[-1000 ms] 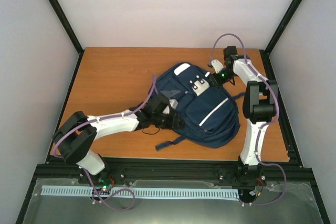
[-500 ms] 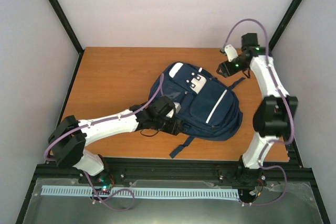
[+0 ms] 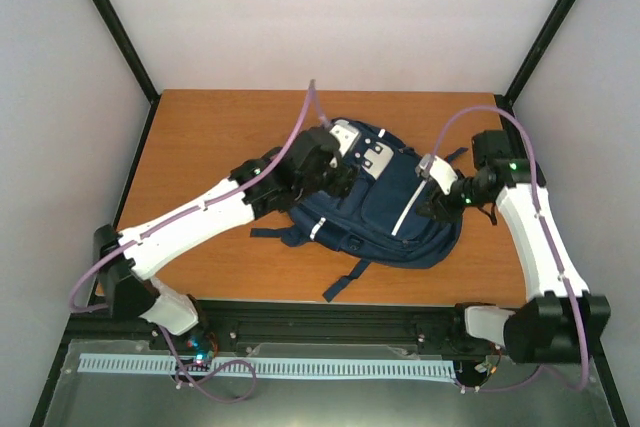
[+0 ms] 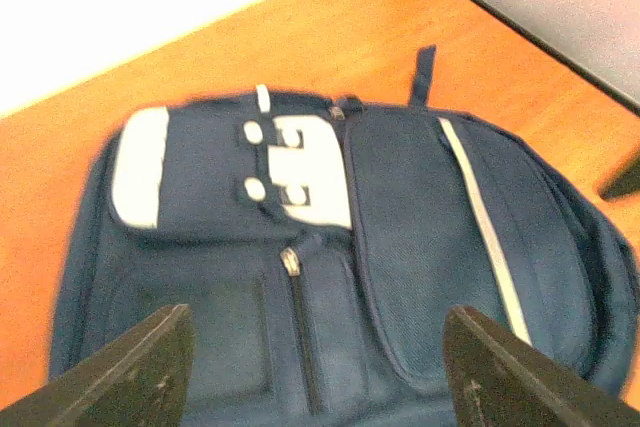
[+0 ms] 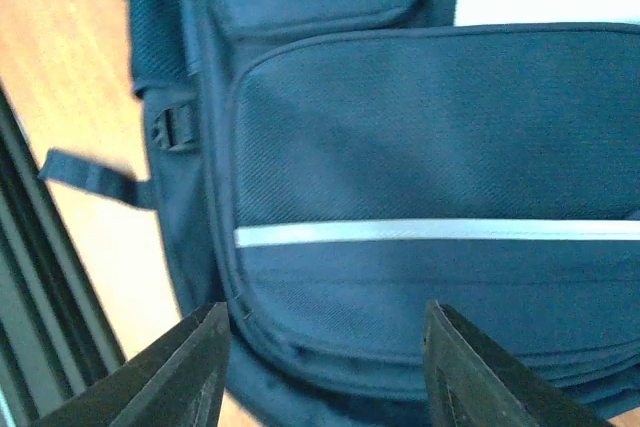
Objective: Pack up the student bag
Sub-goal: Adjust the student bag at the center of the board, then zip the student bag at the center of the board.
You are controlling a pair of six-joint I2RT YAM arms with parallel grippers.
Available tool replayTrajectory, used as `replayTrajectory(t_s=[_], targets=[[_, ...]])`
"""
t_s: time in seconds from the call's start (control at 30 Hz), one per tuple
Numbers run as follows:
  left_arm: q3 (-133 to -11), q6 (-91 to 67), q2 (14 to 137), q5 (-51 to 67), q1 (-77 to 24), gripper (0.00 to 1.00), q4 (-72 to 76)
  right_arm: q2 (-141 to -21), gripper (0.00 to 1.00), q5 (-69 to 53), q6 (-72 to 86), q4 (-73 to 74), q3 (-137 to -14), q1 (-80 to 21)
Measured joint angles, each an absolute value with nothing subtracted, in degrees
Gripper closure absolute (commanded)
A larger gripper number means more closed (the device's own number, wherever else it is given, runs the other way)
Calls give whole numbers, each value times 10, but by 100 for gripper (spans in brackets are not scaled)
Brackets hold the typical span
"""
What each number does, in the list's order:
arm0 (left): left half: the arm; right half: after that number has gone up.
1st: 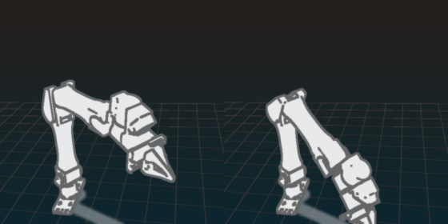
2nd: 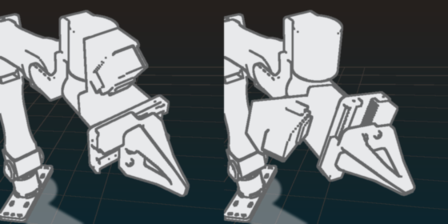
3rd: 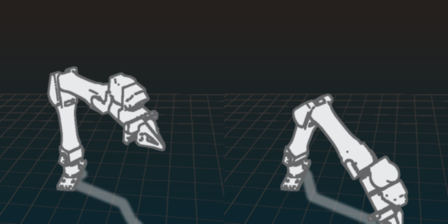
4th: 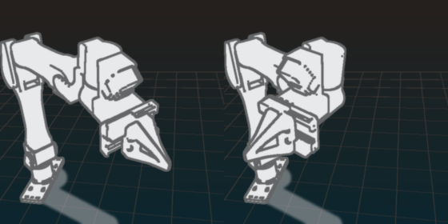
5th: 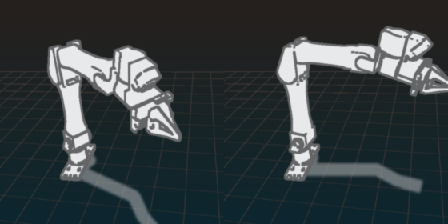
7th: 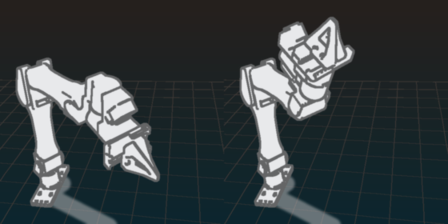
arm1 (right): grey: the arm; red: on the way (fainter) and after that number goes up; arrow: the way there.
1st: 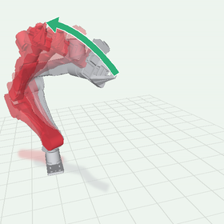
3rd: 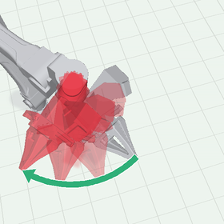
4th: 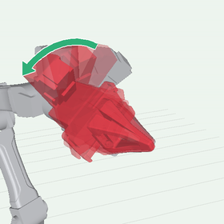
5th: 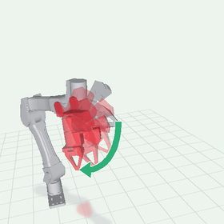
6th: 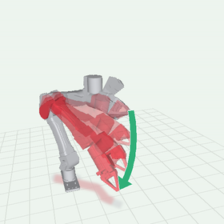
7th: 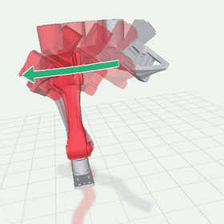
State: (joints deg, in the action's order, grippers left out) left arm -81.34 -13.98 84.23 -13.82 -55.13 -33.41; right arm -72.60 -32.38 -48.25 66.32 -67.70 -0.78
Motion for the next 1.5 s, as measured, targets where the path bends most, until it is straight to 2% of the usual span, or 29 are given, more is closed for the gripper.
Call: replayTrajectory(t_s=[0.1,0.2,0.27,0.5,0.67,0.83,1.17,1.33,1.5], targets=[[-897,-88,903,-165,-551,51,-340,-665,47,-328,-516,684,-642,-8],[-935,-38,959,-148,-551,53,-349,-638,48,-321,-545,705,-622,-8],[-917,2,972,-109,-553,53,-356,-632,49,-315,-564,715,-604,-8],[-718,152,910,22,-568,51,-279,-596,53,-301,-614,738,-528,-8],[-727,237,936,48,-598,56,-255,-595,67,-298,-619,728,-497,-8],[-738,291,981,48,-623,56,-209,-628,64,-306,-602,698,-469,-6],[-741,348,1039,68,-627,56,-176,-655,63,-335,-619,704,-468,-3],[-744,373,1054,53,-627,65,-166,-656,63,-335,-628,708,-468,7],[-744,387,1071,22,-628,85,-140,-656,64,-337,-641,707,-465,14]])
